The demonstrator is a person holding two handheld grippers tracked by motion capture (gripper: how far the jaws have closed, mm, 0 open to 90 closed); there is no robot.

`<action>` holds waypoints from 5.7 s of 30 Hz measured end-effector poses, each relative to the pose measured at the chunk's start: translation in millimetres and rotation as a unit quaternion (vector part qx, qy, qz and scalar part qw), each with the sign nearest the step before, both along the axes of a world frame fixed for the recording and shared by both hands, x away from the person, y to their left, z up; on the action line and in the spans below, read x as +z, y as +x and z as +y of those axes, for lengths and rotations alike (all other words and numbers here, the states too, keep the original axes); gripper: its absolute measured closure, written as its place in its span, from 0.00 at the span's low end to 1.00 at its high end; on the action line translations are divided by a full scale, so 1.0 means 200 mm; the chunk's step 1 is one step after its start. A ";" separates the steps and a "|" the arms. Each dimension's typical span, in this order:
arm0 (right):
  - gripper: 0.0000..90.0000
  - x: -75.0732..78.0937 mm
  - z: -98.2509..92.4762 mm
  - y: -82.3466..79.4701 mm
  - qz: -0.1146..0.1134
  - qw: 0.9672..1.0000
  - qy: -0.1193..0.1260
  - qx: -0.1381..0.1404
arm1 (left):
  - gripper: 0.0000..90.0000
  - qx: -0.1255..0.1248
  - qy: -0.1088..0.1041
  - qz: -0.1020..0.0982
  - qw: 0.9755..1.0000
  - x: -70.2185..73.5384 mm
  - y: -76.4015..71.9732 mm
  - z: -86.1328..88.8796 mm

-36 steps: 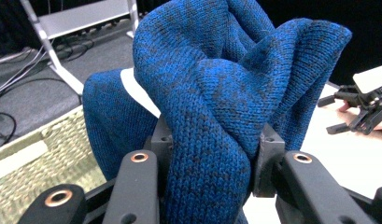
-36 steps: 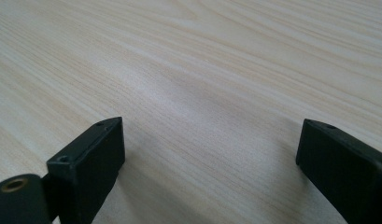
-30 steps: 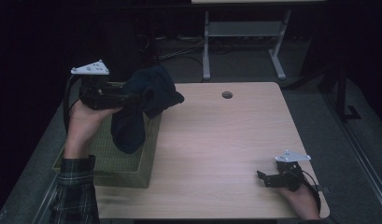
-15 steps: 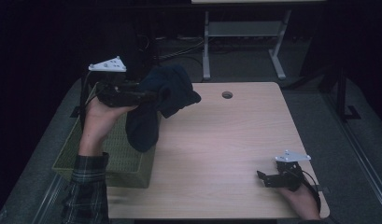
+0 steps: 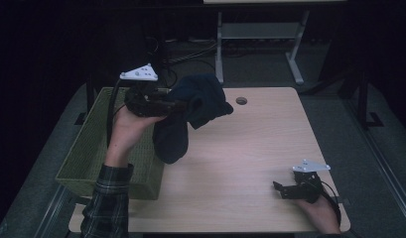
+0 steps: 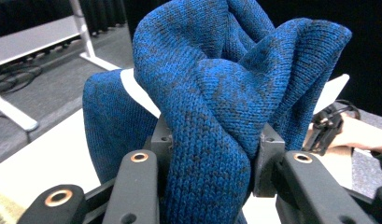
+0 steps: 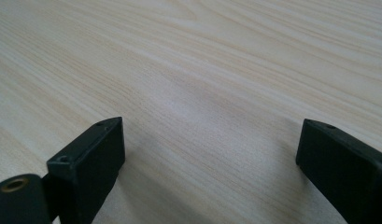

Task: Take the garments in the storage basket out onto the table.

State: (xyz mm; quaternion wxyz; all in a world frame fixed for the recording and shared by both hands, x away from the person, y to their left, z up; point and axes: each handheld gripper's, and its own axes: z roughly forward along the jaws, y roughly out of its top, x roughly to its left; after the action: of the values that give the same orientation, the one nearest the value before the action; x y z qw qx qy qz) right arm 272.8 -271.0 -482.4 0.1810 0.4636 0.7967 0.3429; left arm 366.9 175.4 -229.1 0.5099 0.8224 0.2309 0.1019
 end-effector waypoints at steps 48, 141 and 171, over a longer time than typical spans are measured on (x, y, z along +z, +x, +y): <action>0.08 0.00 0.00 0.00 0.001 1.000 0.002 0.000 | 0.68 -0.096 -0.012 0.072 0.993 -0.53 -0.03 -0.51; 0.08 0.00 0.00 0.00 -0.001 1.000 0.000 0.000 | 0.79 -0.088 0.097 0.036 0.991 -0.76 -0.12 -0.77; 0.08 0.00 0.00 0.00 0.000 1.000 0.000 0.000 | 0.86 0.101 0.031 0.061 0.992 -0.68 0.14 -0.36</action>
State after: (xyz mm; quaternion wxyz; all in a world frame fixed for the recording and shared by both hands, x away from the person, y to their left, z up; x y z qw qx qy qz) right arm 273.0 -271.1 -482.5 0.1810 0.4634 0.7970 0.3425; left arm 395.2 103.4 -364.4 0.4558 0.8149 0.3408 0.1096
